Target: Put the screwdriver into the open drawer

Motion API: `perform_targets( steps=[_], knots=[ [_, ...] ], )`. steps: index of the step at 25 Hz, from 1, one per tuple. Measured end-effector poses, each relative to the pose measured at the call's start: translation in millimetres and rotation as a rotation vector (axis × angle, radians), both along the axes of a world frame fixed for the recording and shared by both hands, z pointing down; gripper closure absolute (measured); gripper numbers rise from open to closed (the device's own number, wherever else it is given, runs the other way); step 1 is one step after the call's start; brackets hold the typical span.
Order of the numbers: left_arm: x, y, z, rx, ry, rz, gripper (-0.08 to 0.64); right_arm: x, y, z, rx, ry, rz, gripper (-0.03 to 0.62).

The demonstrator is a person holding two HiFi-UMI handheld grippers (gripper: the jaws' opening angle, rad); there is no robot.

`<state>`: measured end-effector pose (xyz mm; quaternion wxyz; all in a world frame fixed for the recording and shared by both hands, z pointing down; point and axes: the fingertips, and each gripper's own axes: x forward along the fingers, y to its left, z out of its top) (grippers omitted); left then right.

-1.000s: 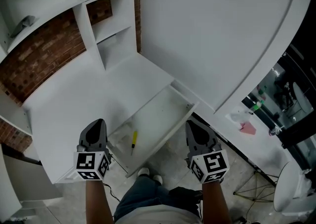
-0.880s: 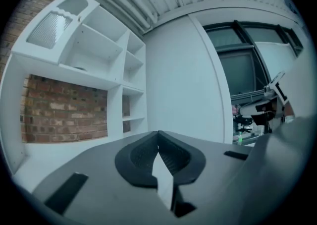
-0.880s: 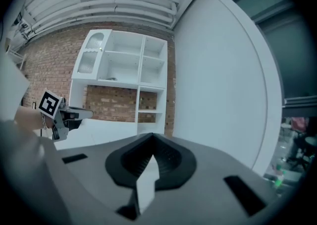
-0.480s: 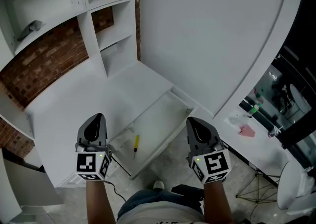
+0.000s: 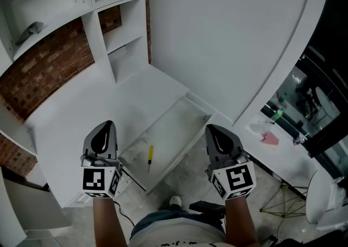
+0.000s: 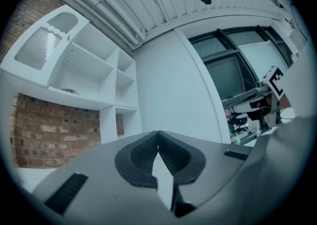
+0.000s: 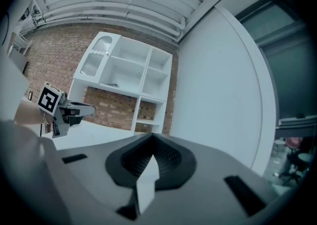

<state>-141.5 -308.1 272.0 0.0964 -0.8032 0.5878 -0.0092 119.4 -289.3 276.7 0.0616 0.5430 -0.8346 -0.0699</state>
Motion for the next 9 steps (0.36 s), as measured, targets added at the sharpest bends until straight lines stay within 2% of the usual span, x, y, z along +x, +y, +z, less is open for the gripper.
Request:
perform_targets(
  steps=[9],
  knots=[
    [-1.1, 8.9, 1.2, 0.009, -0.003, 0.022, 0.546, -1.3, 7.8, -1.0, 0.003, -0.006, 0.003, 0.581]
  ],
)
